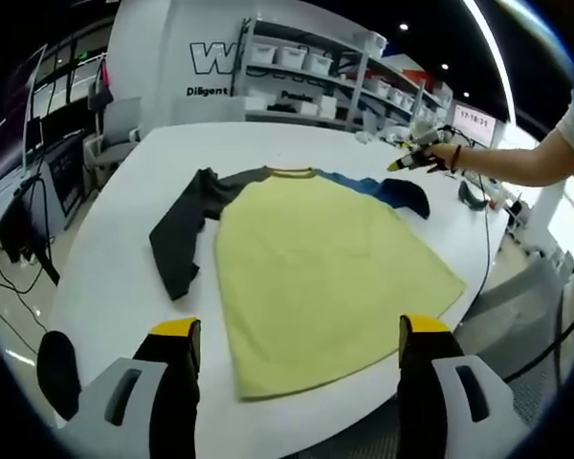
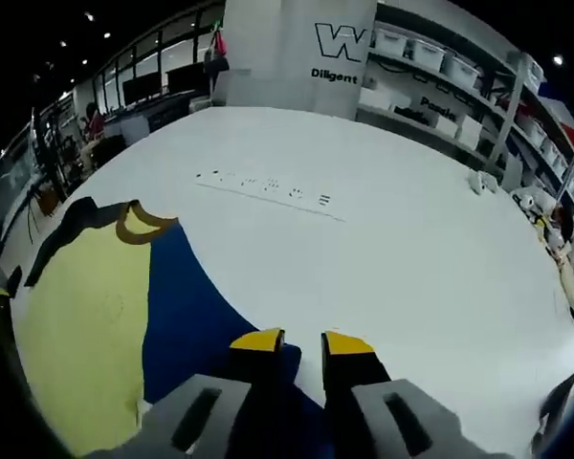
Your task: Fold the garment on the visible template until the final outline fits inside the template.
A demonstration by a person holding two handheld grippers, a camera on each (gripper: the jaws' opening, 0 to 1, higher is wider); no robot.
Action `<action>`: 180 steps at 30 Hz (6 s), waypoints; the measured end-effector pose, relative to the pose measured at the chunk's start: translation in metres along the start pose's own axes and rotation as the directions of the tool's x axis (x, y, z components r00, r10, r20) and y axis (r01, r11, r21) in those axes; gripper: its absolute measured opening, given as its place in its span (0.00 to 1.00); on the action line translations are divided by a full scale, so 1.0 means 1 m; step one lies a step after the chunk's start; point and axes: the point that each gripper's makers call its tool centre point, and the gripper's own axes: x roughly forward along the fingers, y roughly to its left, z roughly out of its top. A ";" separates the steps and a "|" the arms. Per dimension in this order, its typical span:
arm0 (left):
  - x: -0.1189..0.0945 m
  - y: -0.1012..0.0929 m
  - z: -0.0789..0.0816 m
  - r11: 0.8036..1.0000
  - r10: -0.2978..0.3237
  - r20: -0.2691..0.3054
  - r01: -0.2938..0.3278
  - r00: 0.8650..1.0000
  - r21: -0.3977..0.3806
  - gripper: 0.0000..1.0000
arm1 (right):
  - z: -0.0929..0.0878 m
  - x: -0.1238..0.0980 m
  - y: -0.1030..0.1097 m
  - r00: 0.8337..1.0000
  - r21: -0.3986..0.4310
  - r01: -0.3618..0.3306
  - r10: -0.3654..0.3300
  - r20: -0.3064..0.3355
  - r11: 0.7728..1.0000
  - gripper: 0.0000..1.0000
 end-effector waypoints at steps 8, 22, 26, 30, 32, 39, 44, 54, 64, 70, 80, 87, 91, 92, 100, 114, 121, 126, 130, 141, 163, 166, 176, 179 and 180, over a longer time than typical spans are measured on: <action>-0.001 -0.004 0.004 1.000 -0.009 0.019 0.009 1.000 0.013 0.87 | -0.011 -0.034 0.017 0.999 -0.068 -0.018 0.021 0.037 0.998 0.31; -0.006 -0.014 0.015 1.000 -0.016 0.055 0.015 0.998 0.013 0.94 | -0.077 -0.055 0.023 0.999 -0.027 0.002 -0.003 -0.052 1.000 0.44; -0.006 -0.012 0.016 1.000 -0.017 0.059 0.016 0.998 0.008 0.94 | -0.097 -0.055 0.025 0.996 -0.012 -0.005 0.003 -0.092 1.000 0.37; -0.007 -0.010 0.016 1.000 -0.015 0.063 0.015 0.998 0.008 0.93 | -0.114 -0.053 0.021 0.990 -0.021 0.018 -0.021 -0.138 1.000 0.34; -0.007 -0.010 0.016 1.000 -0.014 0.064 0.013 0.998 0.008 0.92 | -0.117 -0.052 0.018 0.990 -0.022 0.031 -0.034 -0.136 0.999 0.31; -0.007 -0.006 0.015 1.000 -0.010 0.066 0.009 0.998 0.003 0.91 | -0.133 -0.045 0.011 0.985 0.037 0.067 -0.060 -0.160 0.997 0.14; -0.007 -0.005 0.015 1.000 -0.006 0.066 0.006 0.998 0.001 0.89 | -0.137 -0.046 0.010 0.984 0.048 0.077 -0.068 -0.166 0.996 0.00; -0.007 -0.007 0.014 1.000 -0.008 0.066 0.007 0.998 0.007 0.87 | -0.098 -0.078 0.058 0.970 0.114 -0.181 0.196 -0.142 0.977 0.00; -0.009 -0.009 0.015 1.000 -0.010 0.068 0.009 0.998 0.004 0.87 | -0.064 -0.095 0.068 0.950 0.103 -0.264 0.277 -0.142 0.959 0.00; -0.009 -0.010 0.015 1.000 -0.014 0.070 0.015 0.997 -0.002 0.87 | -0.031 -0.105 0.083 0.905 0.246 -0.395 0.421 -0.063 0.885 0.00; -0.010 -0.011 0.016 1.000 -0.017 0.073 0.017 0.997 -0.004 0.87 | -0.003 -0.093 0.121 0.841 0.224 -0.493 0.526 -0.123 0.841 0.00; -0.010 -0.010 0.016 1.000 -0.017 0.076 0.018 0.997 -0.006 0.87 | 0.016 -0.081 0.154 0.810 0.167 -0.541 0.564 -0.159 0.824 0.00; -0.010 -0.009 0.016 1.000 -0.016 0.076 0.016 0.997 -0.009 0.87 | 0.026 -0.073 0.172 0.790 0.148 -0.568 0.587 -0.179 0.810 0.00; -0.011 -0.009 0.016 1.000 -0.015 0.077 0.016 0.997 -0.009 0.87 | 0.029 -0.070 0.180 0.783 0.138 -0.576 0.593 -0.191 0.806 0.00; -0.010 -0.008 0.016 1.000 -0.012 0.079 0.012 0.997 -0.010 0.87 | 0.043 -0.060 0.212 0.746 0.115 -0.620 0.628 -0.219 0.776 0.00; -0.010 -0.008 0.014 1.000 -0.014 0.076 0.015 0.997 -0.011 0.86 | 0.051 -0.044 0.255 0.699 0.058 -0.666 0.650 -0.299 0.743 0.00; -0.008 -0.013 0.013 1.000 -0.024 0.069 0.024 0.997 -0.002 0.84 | 0.048 -0.030 0.273 0.681 0.041 -0.672 0.639 -0.358 0.739 0.00; -0.008 -0.009 0.015 1.000 -0.013 0.083 0.014 0.997 -0.011 0.84 | 0.041 -0.013 0.289 0.662 0.038 -0.674 0.626 -0.412 0.738 0.00; -0.008 -0.009 0.014 1.000 -0.012 0.082 0.012 0.997 -0.001 0.84 | 0.036 0.001 0.296 0.660 0.023 -0.667 0.605 -0.445 0.744 0.00; -0.004 -0.002 0.011 1.000 0.000 0.077 0.000 0.997 0.006 0.83 | 0.024 0.038 0.305 0.653 0.030 -0.637 0.559 -0.511 0.771 0.00; -0.002 -0.001 0.008 1.000 0.000 0.072 0.000 0.997 -0.002 0.82 | 0.059 0.096 0.292 0.825 0.048 -0.513 0.508 -0.246 0.857 0.13; -0.002 -0.001 0.009 1.000 0.009 0.076 -0.009 0.997 0.004 0.83 | 0.070 0.090 0.289 0.850 0.024 -0.501 0.497 -0.174 0.865 0.23; -0.002 -0.001 0.009 1.000 0.009 0.077 -0.009 0.997 0.010 0.83 | 0.068 0.056 0.308 0.869 -0.158 -0.495 0.491 -0.070 0.854 0.29; -0.002 -0.002 0.009 1.000 0.007 0.076 -0.008 0.997 0.011 0.83 | 0.054 0.059 0.315 0.872 -0.194 -0.490 0.479 -0.103 0.850 0.29; -0.002 -0.002 0.009 1.000 0.006 0.076 -0.007 0.997 0.012 0.83 | 0.052 0.059 0.316 0.872 -0.195 -0.490 0.477 -0.111 0.850 0.29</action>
